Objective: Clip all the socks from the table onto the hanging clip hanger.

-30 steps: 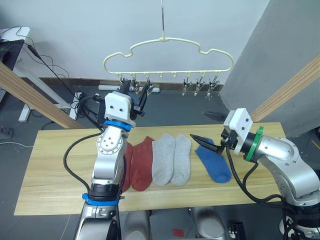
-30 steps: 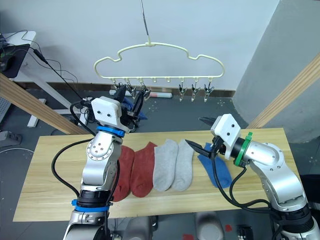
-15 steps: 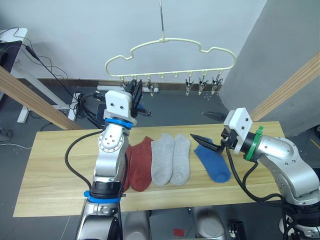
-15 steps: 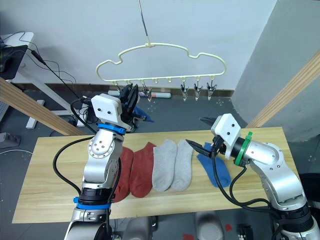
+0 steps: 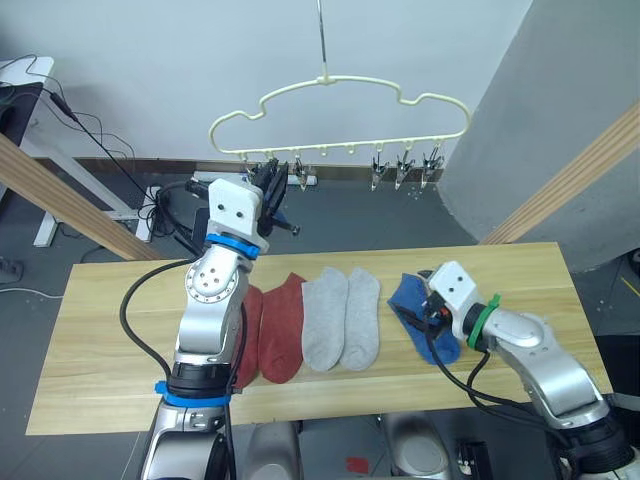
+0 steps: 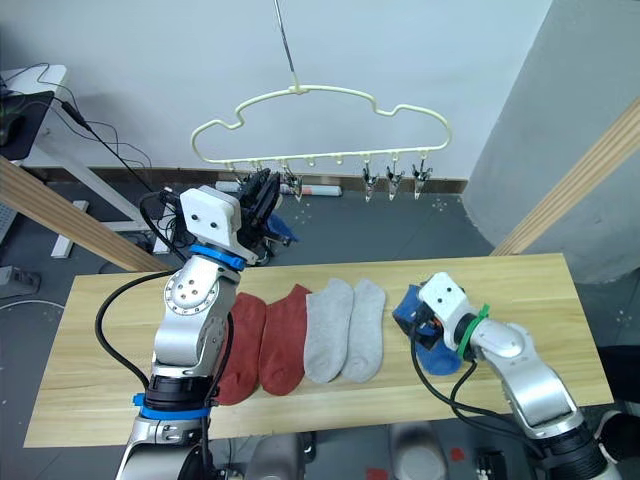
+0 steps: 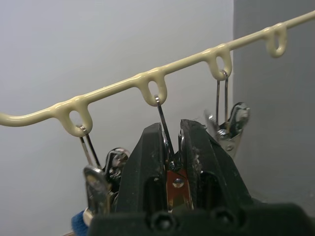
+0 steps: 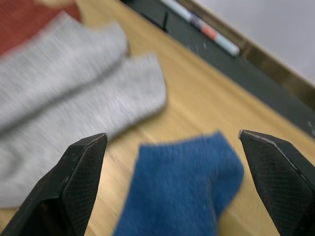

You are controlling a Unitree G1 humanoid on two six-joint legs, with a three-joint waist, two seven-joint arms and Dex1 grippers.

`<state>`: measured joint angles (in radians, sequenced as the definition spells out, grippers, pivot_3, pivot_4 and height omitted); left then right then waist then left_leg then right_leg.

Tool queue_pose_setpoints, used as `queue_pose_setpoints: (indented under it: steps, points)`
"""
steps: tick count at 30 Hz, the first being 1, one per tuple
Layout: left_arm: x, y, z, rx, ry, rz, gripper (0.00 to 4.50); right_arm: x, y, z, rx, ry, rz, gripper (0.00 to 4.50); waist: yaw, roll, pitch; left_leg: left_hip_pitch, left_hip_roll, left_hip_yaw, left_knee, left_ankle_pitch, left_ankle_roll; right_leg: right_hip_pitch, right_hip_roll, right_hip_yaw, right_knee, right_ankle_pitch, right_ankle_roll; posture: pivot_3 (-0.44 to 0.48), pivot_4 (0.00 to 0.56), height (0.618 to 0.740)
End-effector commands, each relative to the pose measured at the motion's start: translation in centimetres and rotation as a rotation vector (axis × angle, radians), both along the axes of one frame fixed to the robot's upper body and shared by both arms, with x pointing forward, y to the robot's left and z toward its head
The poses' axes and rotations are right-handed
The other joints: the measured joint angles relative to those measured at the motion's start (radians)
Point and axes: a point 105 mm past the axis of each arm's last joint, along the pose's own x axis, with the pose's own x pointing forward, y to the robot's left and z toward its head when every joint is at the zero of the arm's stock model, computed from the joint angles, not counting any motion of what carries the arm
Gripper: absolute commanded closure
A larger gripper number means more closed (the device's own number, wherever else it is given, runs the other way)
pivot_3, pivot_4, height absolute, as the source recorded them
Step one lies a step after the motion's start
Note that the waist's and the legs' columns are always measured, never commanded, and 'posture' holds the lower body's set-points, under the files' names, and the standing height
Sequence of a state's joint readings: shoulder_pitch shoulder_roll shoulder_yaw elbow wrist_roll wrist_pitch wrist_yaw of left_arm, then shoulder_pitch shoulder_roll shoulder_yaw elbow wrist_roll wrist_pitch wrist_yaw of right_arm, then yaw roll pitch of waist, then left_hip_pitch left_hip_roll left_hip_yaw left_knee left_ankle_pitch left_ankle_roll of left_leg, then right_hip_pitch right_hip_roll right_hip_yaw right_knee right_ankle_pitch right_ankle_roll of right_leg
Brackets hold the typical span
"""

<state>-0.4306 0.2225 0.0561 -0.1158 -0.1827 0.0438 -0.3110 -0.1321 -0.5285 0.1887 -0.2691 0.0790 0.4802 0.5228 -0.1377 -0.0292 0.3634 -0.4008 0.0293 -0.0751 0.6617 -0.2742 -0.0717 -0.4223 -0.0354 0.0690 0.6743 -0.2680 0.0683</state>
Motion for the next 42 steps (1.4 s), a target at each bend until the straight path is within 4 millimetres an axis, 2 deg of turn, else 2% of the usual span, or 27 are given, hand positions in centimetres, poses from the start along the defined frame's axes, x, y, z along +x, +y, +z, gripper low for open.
queue_pose_setpoints:
  steps: [1, 6, 8, 10, 15, 19, 20, 23, 27, 29, 34, 42]
  points:
    - [-0.7, -0.2, 1.3, -0.010, -0.028, -0.056, 4.29, 0.8, -0.1, -1.4, -0.027, -0.017, -0.021, 0.00, 0.000, 0.000, 0.000, 0.000, 0.000, 0.000, 0.000, 0.000, 0.000, 0.000, 0.000, 0.000, 0.000, 0.000, 0.000, -0.218, 0.382, 0.733]
    - [-0.9, -0.7, 1.3, -0.005, -0.007, -0.102, 4.29, 1.6, -0.6, -3.9, -0.022, 0.058, -0.071, 0.00, 0.000, 0.000, 0.000, 0.000, 0.000, 0.000, 0.000, 0.000, 0.000, 0.000, 0.000, 0.000, 0.000, 0.000, 0.000, -0.203, 0.378, 0.733]
    - [-1.0, -0.8, 1.3, -0.004, 0.000, -0.115, 4.29, 1.7, -0.6, -4.5, -0.015, 0.081, -0.081, 0.41, 0.001, 0.000, 0.000, 0.000, 0.000, 0.000, 0.000, 0.000, 0.000, 0.000, 0.000, 0.000, 0.000, 0.000, 0.000, -0.199, 0.377, 0.733]
    - [-1.1, -1.0, 1.3, -0.007, 0.013, -0.131, 4.29, 1.7, -0.6, -4.8, -0.010, 0.096, -0.087, 0.93, 0.001, 0.000, 0.000, 0.000, 0.000, 0.000, 0.000, 0.000, 0.000, 0.000, 0.000, 0.000, 0.000, 0.000, 0.000, -0.197, 0.377, 0.733]
    - [-1.3, -1.1, 1.1, -0.030, 0.059, -0.172, 4.29, 1.7, -0.7, -5.3, -0.006, 0.119, -0.109, 2.75, 0.001, 0.000, 0.000, 0.001, 0.000, 0.000, 0.001, 0.000, 0.000, 0.001, 0.000, 0.000, 0.001, 0.000, 0.000, -0.192, 0.378, 0.733]
    - [-1.3, -0.8, 1.3, -0.071, 0.104, -0.203, 4.29, 1.8, -0.2, -4.5, -0.007, 0.074, -0.079, 4.17, 0.001, 0.000, 0.000, 0.001, 0.000, -0.001, 0.001, 0.000, 0.000, 0.001, 0.000, 0.000, 0.002, 0.000, 0.000, -0.192, 0.380, 0.733]
    - [-1.3, -0.7, 1.5, -0.080, 0.110, -0.209, 4.29, 1.9, 0.4, -3.5, -0.019, 0.030, -0.040, 4.49, 0.001, 0.000, 0.000, 0.001, 0.000, 0.000, 0.001, 0.000, 0.000, 0.001, 0.000, 0.000, 0.002, 0.000, 0.000, -0.193, 0.381, 0.733]
    - [-1.3, -0.4, 1.8, -0.109, 0.136, -0.224, 4.29, 2.5, 2.2, -0.8, -0.058, -0.101, 0.058, 4.50, 0.001, 0.000, 0.001, 0.001, 0.000, 0.000, 0.001, 0.000, 0.000, 0.001, 0.000, 0.000, 0.002, 0.000, 0.000, -0.195, 0.383, 0.733]
    - [-1.4, -0.3, 2.2, -0.133, 0.161, -0.243, 4.29, 3.7, 6.1, 4.0, -0.088, -0.318, 0.189, 4.50, -0.005, 0.000, 0.006, 0.001, 0.000, 0.000, 0.001, 0.000, 0.000, 0.000, 0.000, 0.001, 0.002, 0.000, 0.000, -0.203, 0.384, 0.733]
    - [-1.5, -0.4, 2.4, -0.146, 0.174, -0.254, 4.29, 3.8, 7.8, 5.4, -0.096, -0.378, 0.244, 4.50, -0.003, 0.000, 0.007, 0.001, 0.000, -0.001, 0.000, 0.000, 0.000, -0.001, 0.001, 0.000, 0.003, 0.000, 0.000, -0.203, 0.384, 0.733]
    - [-1.6, -0.4, 2.9, -0.167, 0.196, -0.269, 4.29, 3.8, 10.6, 7.6, -0.111, -0.490, 0.332, 4.50, 0.005, -0.001, 0.007, -0.001, 0.000, -0.002, 0.000, 0.000, 0.000, -0.001, 0.000, -0.001, 0.000, 0.000, 0.000, -0.200, 0.382, 0.733]
    - [-1.8, -0.6, 2.8, -0.186, 0.228, -0.284, 4.29, 4.0, 13.4, 9.3, -0.108, -0.619, 0.386, 4.50, 0.001, -0.001, 0.008, -0.001, 0.000, -0.002, 0.000, 0.000, 0.000, -0.001, -0.001, -0.002, 0.000, 0.000, 0.000, -0.201, 0.381, 0.733]
